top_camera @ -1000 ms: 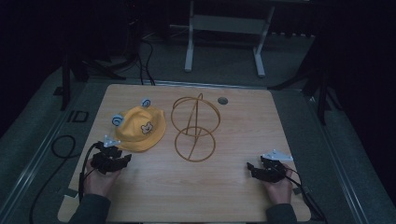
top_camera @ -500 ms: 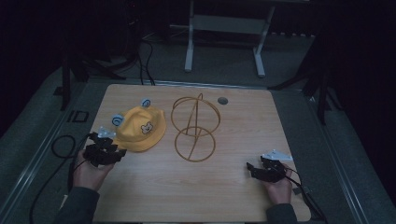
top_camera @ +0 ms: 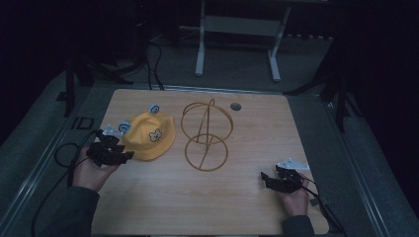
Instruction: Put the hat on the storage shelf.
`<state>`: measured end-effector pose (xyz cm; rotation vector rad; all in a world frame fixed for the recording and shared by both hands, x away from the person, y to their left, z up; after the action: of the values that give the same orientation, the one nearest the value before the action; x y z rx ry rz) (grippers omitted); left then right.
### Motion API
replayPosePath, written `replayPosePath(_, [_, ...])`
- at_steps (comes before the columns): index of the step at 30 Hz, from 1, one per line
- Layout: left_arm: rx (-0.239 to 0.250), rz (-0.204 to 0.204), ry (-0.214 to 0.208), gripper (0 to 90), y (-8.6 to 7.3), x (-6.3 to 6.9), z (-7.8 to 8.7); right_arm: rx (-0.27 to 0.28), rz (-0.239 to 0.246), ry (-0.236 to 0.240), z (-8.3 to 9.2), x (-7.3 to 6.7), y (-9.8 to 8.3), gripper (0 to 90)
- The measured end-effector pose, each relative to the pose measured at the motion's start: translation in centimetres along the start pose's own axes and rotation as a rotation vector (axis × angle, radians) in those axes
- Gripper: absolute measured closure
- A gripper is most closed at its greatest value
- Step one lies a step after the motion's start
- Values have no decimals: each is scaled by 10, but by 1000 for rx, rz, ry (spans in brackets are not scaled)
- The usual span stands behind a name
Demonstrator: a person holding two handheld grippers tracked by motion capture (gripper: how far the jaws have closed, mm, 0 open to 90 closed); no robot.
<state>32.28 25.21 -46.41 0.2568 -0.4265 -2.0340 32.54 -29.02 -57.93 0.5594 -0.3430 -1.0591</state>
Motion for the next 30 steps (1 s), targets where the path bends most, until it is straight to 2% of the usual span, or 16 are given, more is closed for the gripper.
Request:
replayPosePath(7, [-6,-25,-1,541,10,-5,7,0,1,0,0,0,0,280])
replayPosePath(15, [-12,-42,22,530,19,-10,20,0,0,0,0,0,0,274])
replayPosePath(30, [-29,-72,54,513,38,-15,32,-2,0,-1,-1,0,1,269])
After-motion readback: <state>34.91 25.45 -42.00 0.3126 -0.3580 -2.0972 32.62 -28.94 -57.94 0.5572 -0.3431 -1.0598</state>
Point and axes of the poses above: each handheld gripper's, and its own axes: z roughly backward along the jaws, y roughly out of its top, x roughly to its right, the point moved 2 cm from there along -z, roughly forward along the jaws, and after that the axes turned 12 degrees about -x, right-handed, at the moved point
